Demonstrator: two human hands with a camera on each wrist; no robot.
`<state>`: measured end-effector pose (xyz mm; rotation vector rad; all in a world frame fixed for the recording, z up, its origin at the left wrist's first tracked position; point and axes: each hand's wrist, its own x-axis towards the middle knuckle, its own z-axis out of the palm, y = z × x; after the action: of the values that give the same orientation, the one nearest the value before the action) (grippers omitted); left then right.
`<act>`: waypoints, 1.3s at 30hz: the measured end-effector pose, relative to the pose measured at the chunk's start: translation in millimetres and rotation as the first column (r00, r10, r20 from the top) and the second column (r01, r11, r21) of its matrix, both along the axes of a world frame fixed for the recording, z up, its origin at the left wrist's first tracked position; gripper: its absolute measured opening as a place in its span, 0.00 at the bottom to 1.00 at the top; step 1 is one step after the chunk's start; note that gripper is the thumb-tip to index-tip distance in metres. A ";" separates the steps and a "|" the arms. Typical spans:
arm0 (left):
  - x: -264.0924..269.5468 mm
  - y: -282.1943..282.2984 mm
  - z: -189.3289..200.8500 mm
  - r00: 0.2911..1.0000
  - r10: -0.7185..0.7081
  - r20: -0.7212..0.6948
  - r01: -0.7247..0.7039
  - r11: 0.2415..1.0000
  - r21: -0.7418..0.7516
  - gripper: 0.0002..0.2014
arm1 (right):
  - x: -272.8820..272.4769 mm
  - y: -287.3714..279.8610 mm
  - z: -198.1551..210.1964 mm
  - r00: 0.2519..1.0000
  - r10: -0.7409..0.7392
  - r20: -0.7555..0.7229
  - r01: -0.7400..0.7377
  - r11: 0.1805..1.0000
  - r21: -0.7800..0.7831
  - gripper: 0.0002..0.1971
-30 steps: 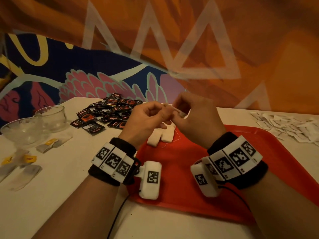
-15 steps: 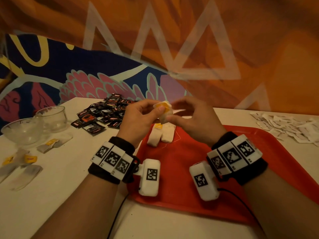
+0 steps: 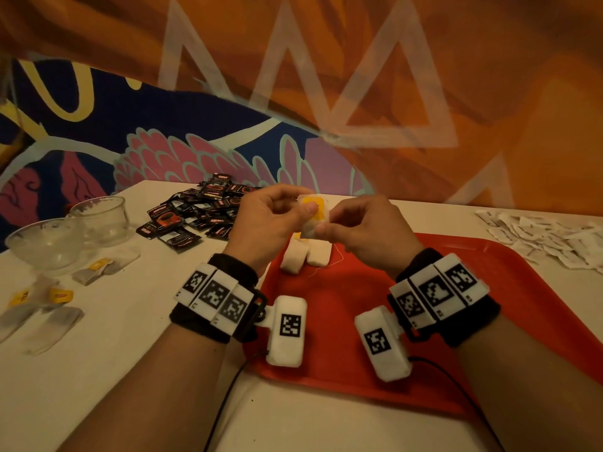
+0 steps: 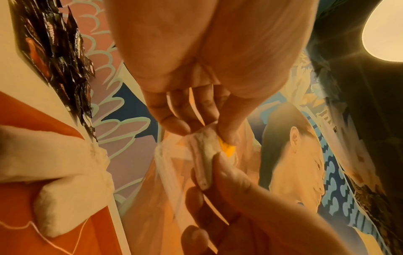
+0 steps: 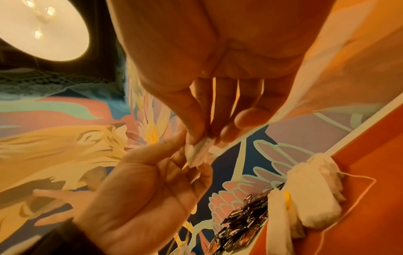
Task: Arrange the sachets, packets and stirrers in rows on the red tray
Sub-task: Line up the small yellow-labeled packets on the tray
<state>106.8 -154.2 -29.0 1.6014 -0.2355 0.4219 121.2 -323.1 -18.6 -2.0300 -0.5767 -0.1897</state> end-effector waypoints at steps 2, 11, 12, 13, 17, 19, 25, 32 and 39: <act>0.6 -0.7 -1.3 1.000 0.018 -0.018 -0.018 0.999 0.037 0.08 | 3.0 -1.2 -3.7 0.999 -0.024 -0.030 0.023 1.000 -0.009 0.07; 8.4 14.0 -2.9 0.941 0.223 -0.256 -0.238 0.971 -0.029 0.02 | 31.6 5.0 -21.8 0.879 -0.209 -0.428 0.022 0.916 -0.401 0.08; 9.5 15.8 -4.0 0.933 0.237 -0.271 -0.247 0.969 -0.003 0.03 | 34.3 5.7 -22.4 0.860 -0.220 -0.461 0.015 0.913 -0.408 0.08; 10.5 17.9 -5.1 0.926 0.252 -0.279 -0.251 0.967 0.040 0.03 | 36.0 6.7 -23.0 0.840 -0.230 -0.492 0.011 0.913 -0.408 0.09; 12.5 22.1 -8.5 0.907 0.320 -0.275 -0.190 0.892 0.411 0.09 | 36.5 14.3 -21.6 0.803 -0.255 -0.538 0.018 0.914 -0.406 0.08; 9.7 21.0 -8.0 0.899 0.325 -0.295 -0.116 0.824 0.554 0.10 | 37.0 19.2 -20.8 0.805 -0.256 -0.535 0.020 0.913 -0.408 0.06; 5.7 21.8 -1.5 0.871 0.297 -0.391 0.011 0.784 0.620 0.12 | 42.0 26.0 -26.0 0.830 -0.289 -0.478 0.048 0.889 -0.455 0.13; 6.6 24.5 -1.7 0.842 0.299 -0.449 0.018 0.816 0.577 0.10 | 41.4 19.5 -21.9 0.797 -0.326 -0.509 0.062 0.882 -0.468 0.07; 10.7 23.4 -7.7 0.814 0.306 -0.493 0.038 0.819 0.572 0.13 | 40.5 15.3 -23.7 0.807 -0.294 -0.512 0.087 0.917 -0.388 0.05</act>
<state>117.5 -130.8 -36.7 2.2648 0.2539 -0.0533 161.8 -307.8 -42.3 -2.3421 -0.0171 0.4202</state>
